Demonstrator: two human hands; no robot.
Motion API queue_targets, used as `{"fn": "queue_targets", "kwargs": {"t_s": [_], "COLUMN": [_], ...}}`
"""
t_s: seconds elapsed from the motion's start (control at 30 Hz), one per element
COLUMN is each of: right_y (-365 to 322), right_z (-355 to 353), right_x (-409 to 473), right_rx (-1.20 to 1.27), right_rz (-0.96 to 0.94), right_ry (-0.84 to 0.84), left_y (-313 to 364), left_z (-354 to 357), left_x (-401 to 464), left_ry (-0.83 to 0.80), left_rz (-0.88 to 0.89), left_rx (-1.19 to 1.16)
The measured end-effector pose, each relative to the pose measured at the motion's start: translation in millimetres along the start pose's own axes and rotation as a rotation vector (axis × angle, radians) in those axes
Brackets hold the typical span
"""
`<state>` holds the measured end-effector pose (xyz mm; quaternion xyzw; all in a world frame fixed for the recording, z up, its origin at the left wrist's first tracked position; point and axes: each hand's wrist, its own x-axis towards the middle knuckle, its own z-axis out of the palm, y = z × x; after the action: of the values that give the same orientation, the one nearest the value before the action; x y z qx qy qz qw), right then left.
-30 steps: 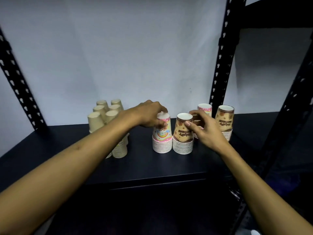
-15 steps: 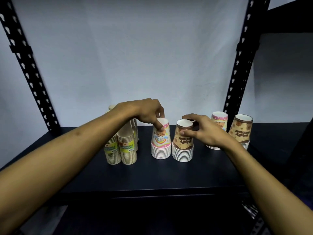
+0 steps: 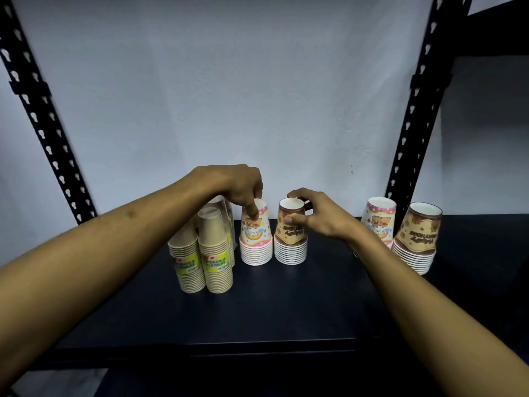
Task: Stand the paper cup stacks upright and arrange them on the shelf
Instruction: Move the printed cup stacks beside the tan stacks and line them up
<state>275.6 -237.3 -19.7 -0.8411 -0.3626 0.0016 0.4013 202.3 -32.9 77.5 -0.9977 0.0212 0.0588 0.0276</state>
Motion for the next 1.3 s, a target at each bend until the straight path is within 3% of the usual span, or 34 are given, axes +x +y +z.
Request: {"fn": "queue_targets", "kwargs": {"t_s": [1.3], "right_y": [-14], "right_z": [20], "right_x": [5], "right_rx": [0.099], "right_rz": [0.029], "right_ry": [0.046], "left_y": [-5], "left_z": [5], "left_x": [-8], "left_ry": [-0.030], "left_rz": [-0.080], "left_rx": [-0.027]}}
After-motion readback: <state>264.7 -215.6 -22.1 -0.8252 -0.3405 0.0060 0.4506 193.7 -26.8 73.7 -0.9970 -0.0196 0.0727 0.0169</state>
